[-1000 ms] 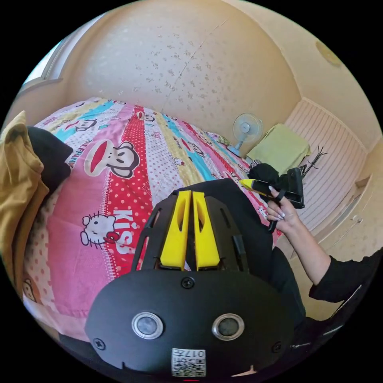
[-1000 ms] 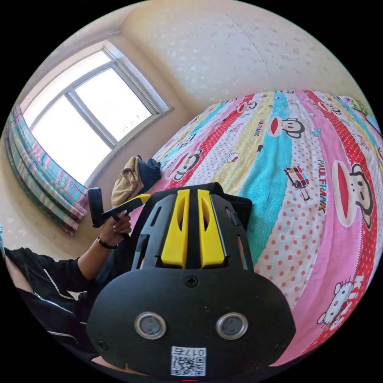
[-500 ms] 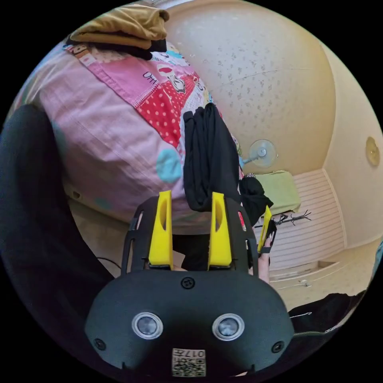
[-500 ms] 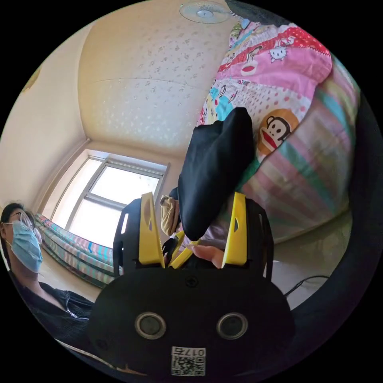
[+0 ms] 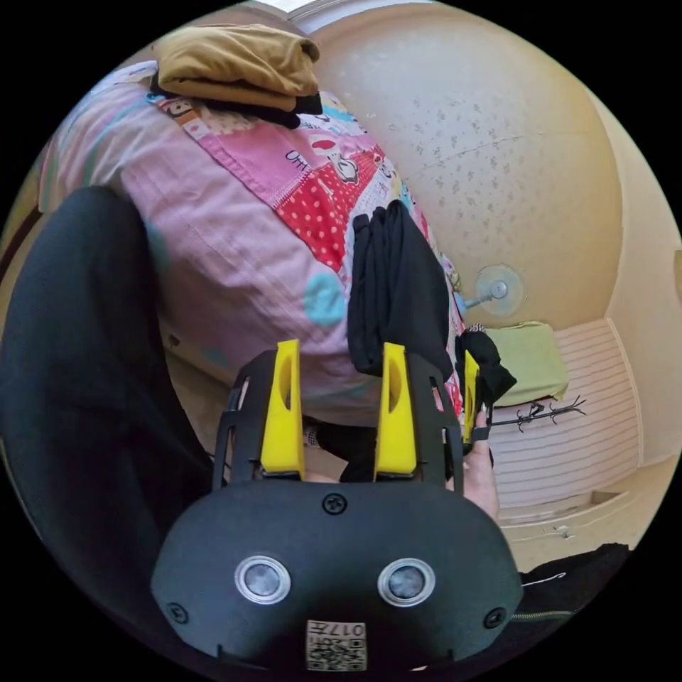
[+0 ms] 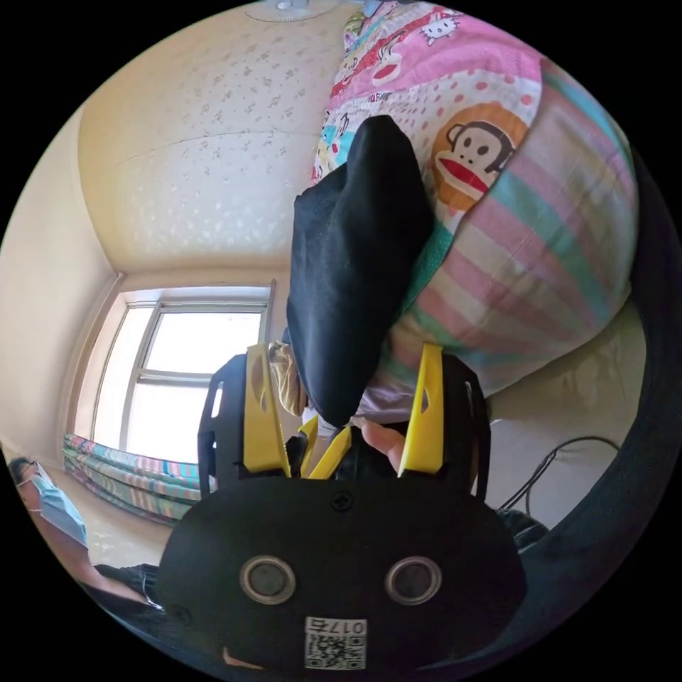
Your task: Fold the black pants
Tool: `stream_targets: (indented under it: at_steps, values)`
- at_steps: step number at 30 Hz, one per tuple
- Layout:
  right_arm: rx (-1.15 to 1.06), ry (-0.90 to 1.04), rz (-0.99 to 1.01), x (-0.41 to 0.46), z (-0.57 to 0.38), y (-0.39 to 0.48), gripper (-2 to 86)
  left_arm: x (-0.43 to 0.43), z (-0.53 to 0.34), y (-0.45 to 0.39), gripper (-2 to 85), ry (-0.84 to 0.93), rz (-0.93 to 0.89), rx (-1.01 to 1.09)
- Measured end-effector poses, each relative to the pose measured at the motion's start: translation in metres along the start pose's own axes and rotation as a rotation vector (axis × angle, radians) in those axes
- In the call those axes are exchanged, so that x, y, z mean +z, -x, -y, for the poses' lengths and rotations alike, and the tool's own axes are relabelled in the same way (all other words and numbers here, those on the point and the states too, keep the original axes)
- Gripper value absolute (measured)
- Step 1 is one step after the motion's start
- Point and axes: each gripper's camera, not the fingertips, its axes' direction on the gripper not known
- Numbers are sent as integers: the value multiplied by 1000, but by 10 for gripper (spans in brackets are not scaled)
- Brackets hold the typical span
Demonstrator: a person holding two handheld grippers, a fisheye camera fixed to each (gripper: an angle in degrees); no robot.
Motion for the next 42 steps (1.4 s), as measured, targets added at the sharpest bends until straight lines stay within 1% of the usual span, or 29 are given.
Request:
stream_targets:
  at_steps: [3, 7, 10, 11, 14, 17, 21, 23, 24, 25, 27, 30, 32, 36, 37, 38, 39, 42]
  values:
    - [25, 7, -21, -4, -5, -7, 280, 10, -3, -11, 168, 14, 11, 22]
    - [124, 60, 37, -3, -11, -23, 290, 20, -6, -24, 151, 13, 6, 23]
    - [84, 73, 3, -4, -13, -19, 300, 24, -8, -32, 120, 34, -39, 41]
    - [72, 73, -5, -4, -13, -18, 302, 23, -10, -34, 118, 30, -27, 50]
    - [51, 79, -15, -7, -9, -16, 310, 15, -17, -40, 148, 9, 44, 66]
    - [81, 101, 9, -6, -4, -22, 306, 3, -22, -35, 163, -1, 25, 51]
    - [138, 191, 88, 6, 6, -33, 262, 9, -22, -28, 174, 46, 8, 9]
    - [182, 231, 136, 12, 9, -38, 218, 15, -23, -31, 178, 71, 0, 29]
    - [215, 246, 169, 14, 9, -42, 164, 16, -24, -33, 178, 72, 5, 42]
    - [235, 233, 245, 13, 10, -43, 129, 17, -25, -37, 179, 72, 19, 71]
    - [285, 236, 253, 13, 11, -44, 108, 17, -26, -41, 181, 75, 22, 89]
    - [295, 264, 223, 9, 18, -37, 92, 16, -29, -35, 182, 76, -58, 42]
    - [300, 264, 241, 4, 20, -30, 87, 13, -32, -29, 185, 63, -131, -1]
    - [301, 259, 305, -2, 27, -14, 78, -1, -34, -36, 212, -38, -144, 62]
    - [289, 263, 317, -3, 30, -11, 76, -5, -33, -37, 215, -51, -197, 53]
    - [288, 264, 321, -4, 31, -10, 76, -7, -31, -38, 219, -57, -253, 37]
    - [292, 266, 332, -5, 33, -9, 74, -7, -29, -39, 222, -58, -269, 32]
    - [291, 266, 353, -5, 36, -7, 71, 7, -17, -52, 239, -20, -278, 45]
